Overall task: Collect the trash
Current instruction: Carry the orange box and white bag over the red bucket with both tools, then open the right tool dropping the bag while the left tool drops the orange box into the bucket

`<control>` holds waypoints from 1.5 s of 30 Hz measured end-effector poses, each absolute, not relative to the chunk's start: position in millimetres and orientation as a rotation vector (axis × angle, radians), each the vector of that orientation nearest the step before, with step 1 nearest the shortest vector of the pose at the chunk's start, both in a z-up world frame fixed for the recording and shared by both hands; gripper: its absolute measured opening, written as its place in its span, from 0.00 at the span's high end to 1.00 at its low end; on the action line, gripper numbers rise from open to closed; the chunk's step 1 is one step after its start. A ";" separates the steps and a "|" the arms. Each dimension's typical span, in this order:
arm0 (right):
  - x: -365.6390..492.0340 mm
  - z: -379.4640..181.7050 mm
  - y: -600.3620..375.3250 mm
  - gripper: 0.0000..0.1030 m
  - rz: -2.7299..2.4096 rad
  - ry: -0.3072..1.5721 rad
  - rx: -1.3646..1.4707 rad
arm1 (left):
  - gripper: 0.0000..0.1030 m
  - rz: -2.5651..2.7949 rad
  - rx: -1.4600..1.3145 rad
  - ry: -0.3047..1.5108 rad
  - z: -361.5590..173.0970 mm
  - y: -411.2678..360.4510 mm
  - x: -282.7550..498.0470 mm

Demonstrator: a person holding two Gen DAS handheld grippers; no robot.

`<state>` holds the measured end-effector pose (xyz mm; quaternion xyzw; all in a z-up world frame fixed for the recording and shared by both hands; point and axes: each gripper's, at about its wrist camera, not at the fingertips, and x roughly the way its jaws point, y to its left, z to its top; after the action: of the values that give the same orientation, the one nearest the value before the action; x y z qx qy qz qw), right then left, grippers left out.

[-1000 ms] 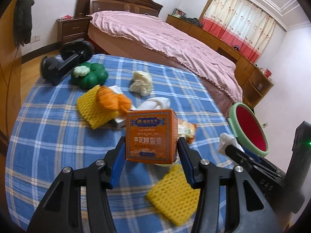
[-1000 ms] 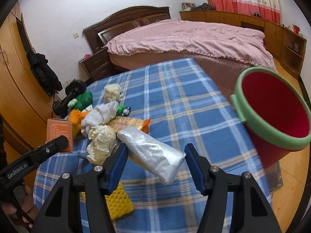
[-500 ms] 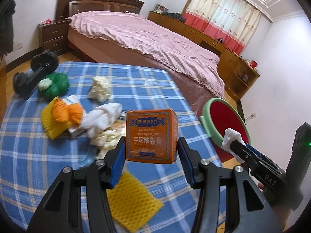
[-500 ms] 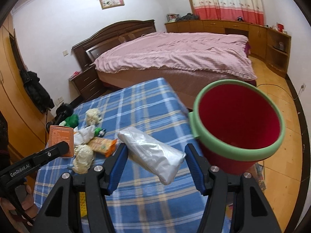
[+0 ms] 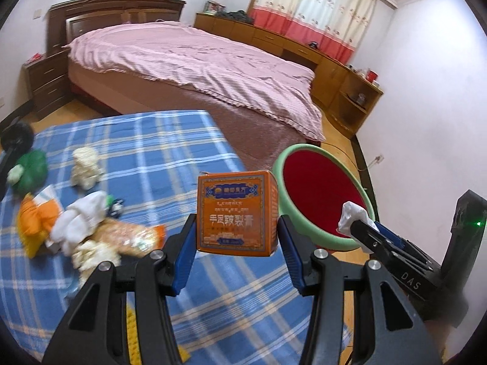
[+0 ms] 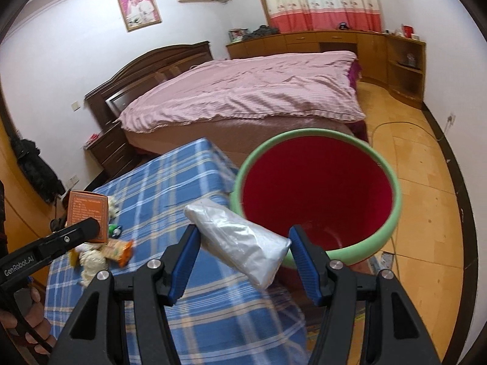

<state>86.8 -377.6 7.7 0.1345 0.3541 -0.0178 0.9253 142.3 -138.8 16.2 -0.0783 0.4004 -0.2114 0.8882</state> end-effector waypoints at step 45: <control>103.5 -26.5 -487.8 0.27 -0.224 0.687 0.400 | 0.47 -0.622 -0.035 0.942 -34.7 -280.3 209.2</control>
<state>103.5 -487.8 -26.5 0.1943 0.3338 -0.1088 0.9160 209.2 -280.3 -34.7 -0.0168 0.4466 -0.2945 0.8447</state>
